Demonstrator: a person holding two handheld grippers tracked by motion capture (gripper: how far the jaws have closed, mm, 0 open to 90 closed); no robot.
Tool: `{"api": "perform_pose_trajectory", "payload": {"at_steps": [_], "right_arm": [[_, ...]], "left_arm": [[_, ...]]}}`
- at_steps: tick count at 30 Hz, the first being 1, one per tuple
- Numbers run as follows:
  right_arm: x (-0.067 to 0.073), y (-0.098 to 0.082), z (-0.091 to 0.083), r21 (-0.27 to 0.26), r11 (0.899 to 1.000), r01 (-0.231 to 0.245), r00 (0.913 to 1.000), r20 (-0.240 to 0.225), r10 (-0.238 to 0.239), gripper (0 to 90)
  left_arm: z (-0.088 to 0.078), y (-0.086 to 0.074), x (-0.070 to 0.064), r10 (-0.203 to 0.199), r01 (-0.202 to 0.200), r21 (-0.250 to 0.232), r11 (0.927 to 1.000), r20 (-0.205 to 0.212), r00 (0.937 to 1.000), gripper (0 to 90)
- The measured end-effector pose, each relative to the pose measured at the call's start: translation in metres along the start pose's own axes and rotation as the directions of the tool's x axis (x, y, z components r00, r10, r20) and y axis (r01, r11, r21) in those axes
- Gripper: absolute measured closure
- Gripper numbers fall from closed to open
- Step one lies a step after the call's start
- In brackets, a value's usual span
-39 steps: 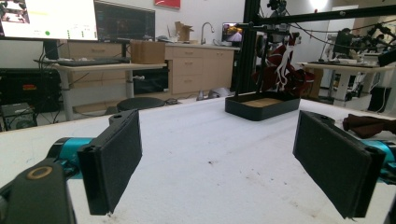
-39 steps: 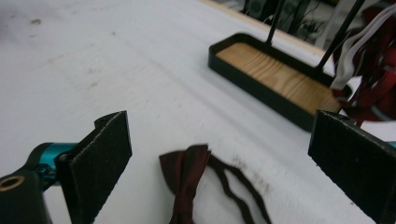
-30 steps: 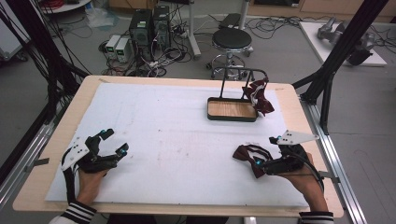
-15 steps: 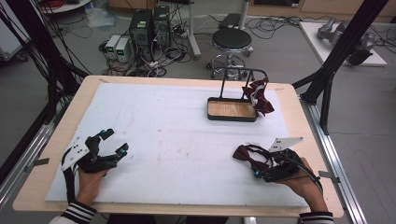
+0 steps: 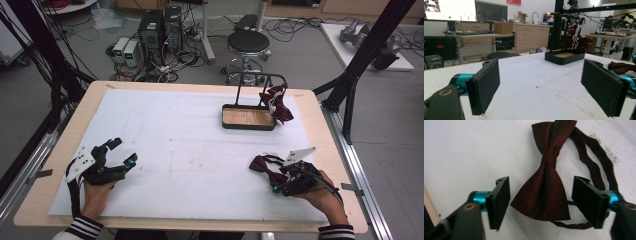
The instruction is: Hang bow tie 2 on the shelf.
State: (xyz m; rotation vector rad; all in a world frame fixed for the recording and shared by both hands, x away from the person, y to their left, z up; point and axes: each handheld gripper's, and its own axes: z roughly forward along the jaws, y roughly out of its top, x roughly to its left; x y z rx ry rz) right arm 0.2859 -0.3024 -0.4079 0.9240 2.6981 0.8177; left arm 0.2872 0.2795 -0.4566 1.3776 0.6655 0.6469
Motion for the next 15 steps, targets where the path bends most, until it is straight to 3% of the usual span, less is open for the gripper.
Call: {"api": "perform_pose_trajectory", "payload": {"at_steps": [2, 6, 12, 15], "right_arm": [[0.0001, -0.0004, 0.0007, 0.009, 1.000, 0.024, 0.9997, -0.011, -0.024, 34.9], [-0.0015, -0.0017, 0.0043, 0.040, 0.999, 0.027, 0.9995, -0.020, -0.026, 39.0], [-0.0031, -0.0015, 0.0067, 0.068, 0.997, 0.045, 0.9985, -0.036, -0.043, 52.2], [-0.0049, -0.0002, 0.0072, 0.082, 0.996, 0.032, 0.9986, -0.044, -0.029, 64.4]], "left_arm": [[0.0000, 0.0000, 0.0000, 0.000, 0.000, 0.000, 1.0000, 0.000, 1.0000, 15.9], [0.0000, 0.0000, 0.0002, 0.001, -0.001, 0.000, 1.0000, -0.001, 1.0000, 16.0], [0.0001, 0.0001, 0.0001, 0.002, -0.002, 0.002, 1.0000, 0.000, 1.0000, 16.0], [0.0000, 0.0000, 0.0003, 0.004, -0.004, 0.003, 1.0000, -0.001, 1.0000, 16.0]]}}
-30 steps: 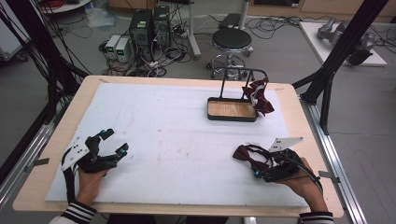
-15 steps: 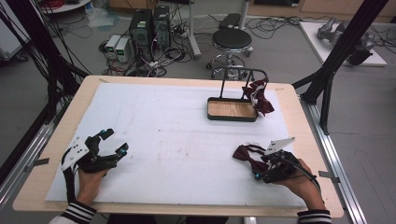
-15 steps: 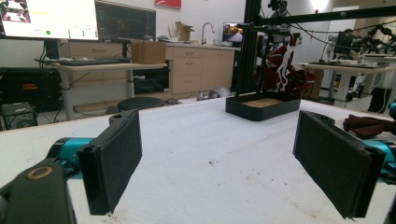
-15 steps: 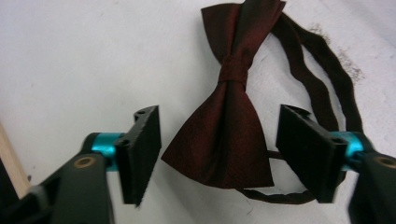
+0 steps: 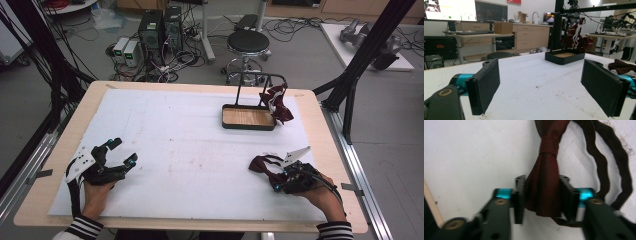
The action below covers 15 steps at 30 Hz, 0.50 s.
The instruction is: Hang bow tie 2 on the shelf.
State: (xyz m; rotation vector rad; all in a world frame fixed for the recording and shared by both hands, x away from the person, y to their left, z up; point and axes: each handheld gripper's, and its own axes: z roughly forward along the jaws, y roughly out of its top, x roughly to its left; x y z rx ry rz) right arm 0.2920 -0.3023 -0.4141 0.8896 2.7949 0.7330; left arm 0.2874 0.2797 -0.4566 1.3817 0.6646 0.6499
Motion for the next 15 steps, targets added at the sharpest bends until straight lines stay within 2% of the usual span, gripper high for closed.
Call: {"api": "perform_pose_trajectory", "payload": {"at_steps": [3, 5, 8, 10, 15], "right_arm": [[-0.0023, 0.0020, -0.0004, 0.008, 1.000, -0.016, 0.9990, -0.043, 0.016, 76.4], [-0.0016, 0.0039, 0.0002, 0.025, 1.000, -0.017, 0.9986, -0.049, 0.018, 79.9], [-0.0010, 0.0049, -0.0001, 0.025, 1.000, -0.015, 0.9985, -0.051, 0.017, 80.4], [-0.0003, 0.0044, -0.0014, -0.004, 1.000, -0.011, 0.9990, -0.043, 0.011, 80.3], [-0.0010, 0.0048, -0.0034, -0.061, 0.998, -0.029, 0.9977, -0.062, 0.025, 80.3]], "left_arm": [[0.0000, 0.0000, 0.0001, 0.000, 0.000, 0.001, 1.0000, 0.000, 1.0000, 16.0], [0.0000, 0.0000, 0.0001, 0.001, -0.001, 0.001, 1.0000, 0.000, 1.0000, 16.0], [0.0000, 0.0000, 0.0001, 0.000, 0.000, 0.001, 1.0000, 0.000, 1.0000, 16.0], [0.0000, 0.0000, 0.0001, 0.000, 0.000, 0.000, 1.0000, 0.000, 1.0000, 16.0], [0.0001, 0.0000, -0.0001, 0.000, 0.000, 0.001, 1.0000, 0.001, 1.0000, 16.0]]}}
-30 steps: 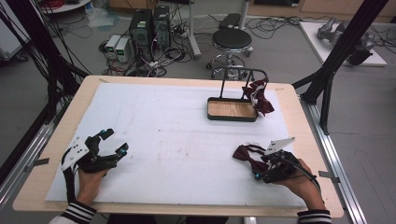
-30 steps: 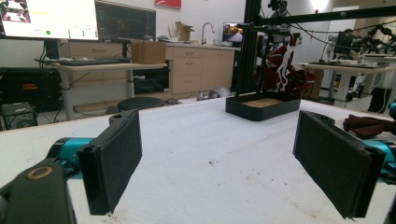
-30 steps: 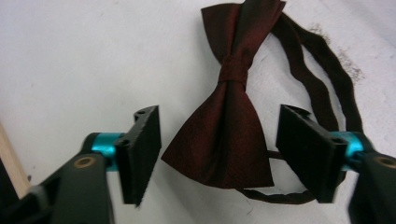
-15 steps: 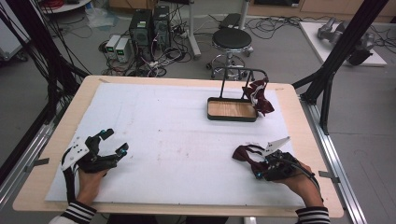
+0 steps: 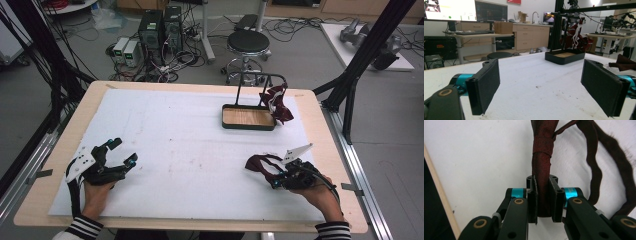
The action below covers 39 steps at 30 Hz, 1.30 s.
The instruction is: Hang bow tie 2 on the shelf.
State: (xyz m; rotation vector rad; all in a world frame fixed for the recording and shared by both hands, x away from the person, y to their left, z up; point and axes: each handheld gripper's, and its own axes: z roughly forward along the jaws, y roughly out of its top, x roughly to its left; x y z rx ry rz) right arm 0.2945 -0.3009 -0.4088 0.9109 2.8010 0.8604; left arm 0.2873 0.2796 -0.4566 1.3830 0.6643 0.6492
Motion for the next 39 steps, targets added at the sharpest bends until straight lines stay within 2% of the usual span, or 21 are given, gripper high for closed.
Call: {"api": "perform_pose_trajectory", "payload": {"at_steps": [4, 8, 13, 17, 21, 22, 25, 32, 36, 39], "right_arm": [[0.001, 0.002, -0.003, -0.042, 0.999, -0.002, 1.0000, -0.001, 0.002, 80.3], [0.001, 0.006, -0.009, -0.111, 0.994, -0.017, 0.9999, -0.001, 0.017, 80.3], [0.001, 0.012, -0.014, -0.203, 0.979, -0.024, 0.9996, 0.008, 0.026, 80.3], [0.000, 0.017, -0.020, -0.280, 0.959, -0.034, 0.9989, 0.021, 0.042, 80.2], [-0.001, 0.023, -0.026, -0.362, 0.931, -0.049, 0.9975, 0.031, 0.064, 80.2], [0.000, 0.024, -0.027, -0.389, 0.919, -0.055, 0.9965, 0.036, 0.075, 80.2], [-0.002, 0.029, -0.031, -0.435, 0.898, -0.062, 0.9961, 0.029, 0.083, 80.1], [-0.002, 0.041, -0.036, -0.499, 0.865, -0.058, 0.9938, 0.053, 0.098, 80.0], [-0.004, 0.050, -0.037, -0.538, 0.841, -0.062, 0.9889, 0.081, 0.125, 80.0], [-0.005, 0.056, -0.039, -0.558, 0.828, -0.058, 0.9851, 0.103, 0.138, 80.0]], "left_arm": [[0.000, 0.000, 0.000, -0.001, 0.001, -0.002, 1.0000, 0.000, 1.0000, 16.0], [0.000, 0.000, 0.000, 0.001, -0.001, 0.000, 1.0000, 0.000, 1.0000, 16.0], [0.000, 0.000, 0.000, -0.001, 0.001, -0.001, 1.0000, 0.000, 1.0000, 16.0], [0.000, 0.000, 0.000, 0.001, -0.001, 0.000, 1.0000, 0.000, 1.0000, 16.0], [0.000, 0.000, 0.000, 0.001, -0.001, 0.000, 1.0000, 0.001, 1.0000, 16.0], [0.000, 0.000, 0.000, 0.002, -0.002, 0.000, 1.0000, 0.001, 1.0000, 16.0], [0.000, 0.000, 0.000, 0.003, -0.003, 0.000, 1.0000, 0.001, 1.0000, 16.0], [0.000, 0.000, 0.000, 0.002, -0.002, 0.000, 1.0000, 0.001, 1.0000, 16.0], [0.000, 0.000, 0.000, 0.004, -0.004, -0.001, 1.0000, 0.001, 1.0000, 16.0], [0.000, 0.000, 0.000, 0.004, -0.004, -0.001, 1.0000, 0.001, 1.0000, 16.0]]}}
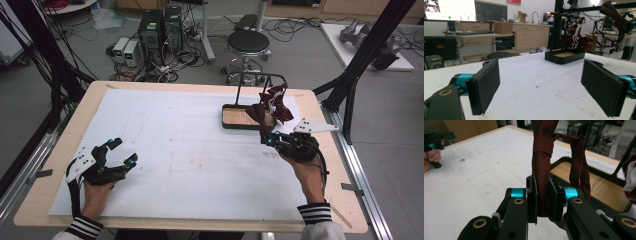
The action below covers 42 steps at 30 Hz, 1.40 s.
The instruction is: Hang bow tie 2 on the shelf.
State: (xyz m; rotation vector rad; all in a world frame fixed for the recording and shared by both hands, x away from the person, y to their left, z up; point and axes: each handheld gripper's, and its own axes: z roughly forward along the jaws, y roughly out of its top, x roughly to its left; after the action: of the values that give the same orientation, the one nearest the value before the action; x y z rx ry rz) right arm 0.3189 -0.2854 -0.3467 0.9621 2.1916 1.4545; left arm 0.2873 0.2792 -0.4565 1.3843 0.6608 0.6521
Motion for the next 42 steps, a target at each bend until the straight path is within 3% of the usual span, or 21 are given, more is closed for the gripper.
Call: {"api": "perform_pose_trajectory", "payload": {"at_steps": [6, 13, 18, 30, 42], "right_arm": [[-0.004, 0.013, 0.005, -0.073, 0.997, -0.016, 0.9980, 0.061, 0.020, 80.0], [-0.012, 0.026, 0.012, -0.134, 0.989, -0.054, 0.9952, 0.074, 0.065, 79.9], [-0.016, 0.038, 0.020, -0.161, 0.986, -0.046, 0.9922, 0.108, 0.064, 80.0], [-0.025, 0.066, 0.037, -0.189, 0.982, -0.024, 0.9855, 0.161, 0.055, 79.7], [-0.032, 0.078, 0.049, -0.207, 0.978, -0.020, 0.9791, 0.194, 0.061, 79.6]], "left_arm": [[0.000, 0.000, 0.000, 0.002, -0.002, 0.001, 1.0000, 0.000, 1.0000, 16.1], [0.000, 0.000, 0.000, 0.002, -0.002, 0.002, 1.0000, 0.001, 1.0000, 16.1], [0.000, 0.000, 0.000, 0.002, -0.002, 0.004, 1.0000, 0.001, 1.0000, 16.1], [0.000, 0.000, 0.000, -0.003, 0.003, 0.003, 1.0000, 0.003, 1.0000, 16.1], [0.000, 0.000, 0.000, -0.001, 0.001, 0.004, 1.0000, 0.002, 1.0000, 16.1]]}}
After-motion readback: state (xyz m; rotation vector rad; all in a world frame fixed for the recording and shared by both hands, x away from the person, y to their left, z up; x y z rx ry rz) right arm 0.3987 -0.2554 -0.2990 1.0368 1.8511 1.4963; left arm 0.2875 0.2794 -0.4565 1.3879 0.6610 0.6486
